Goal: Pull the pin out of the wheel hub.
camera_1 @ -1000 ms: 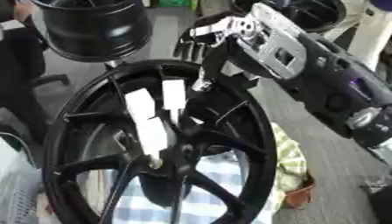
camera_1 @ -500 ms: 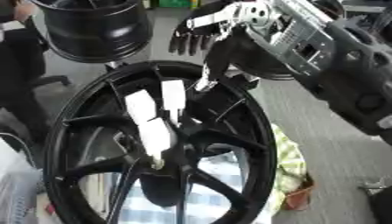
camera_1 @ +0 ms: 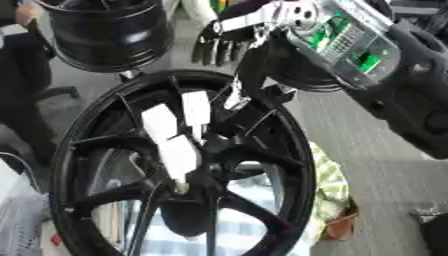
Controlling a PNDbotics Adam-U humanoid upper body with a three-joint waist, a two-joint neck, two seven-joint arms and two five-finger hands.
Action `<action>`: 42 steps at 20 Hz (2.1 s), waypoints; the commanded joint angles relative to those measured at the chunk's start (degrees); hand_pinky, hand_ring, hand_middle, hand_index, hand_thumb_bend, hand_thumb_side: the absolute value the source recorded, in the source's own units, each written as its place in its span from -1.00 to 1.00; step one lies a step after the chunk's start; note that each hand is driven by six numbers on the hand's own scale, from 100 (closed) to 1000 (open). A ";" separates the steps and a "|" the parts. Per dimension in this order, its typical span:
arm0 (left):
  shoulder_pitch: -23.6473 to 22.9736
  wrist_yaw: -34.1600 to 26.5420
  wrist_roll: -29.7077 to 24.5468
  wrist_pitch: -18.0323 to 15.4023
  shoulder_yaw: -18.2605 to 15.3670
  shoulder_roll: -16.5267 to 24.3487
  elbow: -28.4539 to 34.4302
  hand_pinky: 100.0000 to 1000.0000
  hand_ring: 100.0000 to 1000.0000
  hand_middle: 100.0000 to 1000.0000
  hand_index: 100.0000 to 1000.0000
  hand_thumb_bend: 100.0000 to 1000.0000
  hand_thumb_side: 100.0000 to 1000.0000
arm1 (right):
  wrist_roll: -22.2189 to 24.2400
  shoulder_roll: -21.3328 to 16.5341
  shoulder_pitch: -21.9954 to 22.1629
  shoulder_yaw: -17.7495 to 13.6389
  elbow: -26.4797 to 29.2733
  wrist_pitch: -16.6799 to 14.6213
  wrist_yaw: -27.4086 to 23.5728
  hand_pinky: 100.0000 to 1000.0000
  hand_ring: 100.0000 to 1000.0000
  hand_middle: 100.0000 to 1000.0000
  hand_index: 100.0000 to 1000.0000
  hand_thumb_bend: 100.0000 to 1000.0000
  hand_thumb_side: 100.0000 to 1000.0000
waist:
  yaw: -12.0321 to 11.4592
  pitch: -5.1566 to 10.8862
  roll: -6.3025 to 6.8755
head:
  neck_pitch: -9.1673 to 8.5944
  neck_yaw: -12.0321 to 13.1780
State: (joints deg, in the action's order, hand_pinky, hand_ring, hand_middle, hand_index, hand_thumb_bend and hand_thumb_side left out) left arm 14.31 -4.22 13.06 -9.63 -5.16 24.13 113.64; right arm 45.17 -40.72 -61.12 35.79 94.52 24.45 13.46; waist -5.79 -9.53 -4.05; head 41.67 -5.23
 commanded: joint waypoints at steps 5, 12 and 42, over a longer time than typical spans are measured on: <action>0.45 0.02 -0.20 0.03 -0.20 0.77 0.95 0.47 0.72 0.46 0.66 -0.78 0.26 | 0.28 0.59 -1.43 0.32 0.50 2.92 -1.43 0.56 0.55 0.51 0.67 0.16 -0.80 | -0.24 0.71 0.25 | -0.56 -0.28; 0.45 0.01 -0.28 0.07 -0.17 0.51 0.95 0.47 0.72 0.46 0.66 -0.78 0.28 | -0.28 2.25 -1.38 1.05 -1.48 2.92 -0.66 0.56 0.55 0.51 0.67 0.16 -0.82 | -0.55 0.53 0.23 | -0.75 -0.44; 0.80 -0.20 -0.49 0.16 -0.15 -0.08 0.95 0.48 0.72 0.47 0.66 -0.80 0.29 | 0.04 6.48 -0.59 2.36 -7.55 2.86 -0.74 0.56 0.52 0.21 0.36 -0.13 -0.97 | -1.31 -0.12 0.24 | -1.00 -0.55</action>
State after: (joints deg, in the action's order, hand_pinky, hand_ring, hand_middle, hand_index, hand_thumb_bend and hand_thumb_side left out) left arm 14.48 -4.25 12.75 -9.43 -5.15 23.56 113.64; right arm 44.06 -33.73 -60.94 38.67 86.88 26.01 13.25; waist -7.08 -10.34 -4.14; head 41.24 -5.75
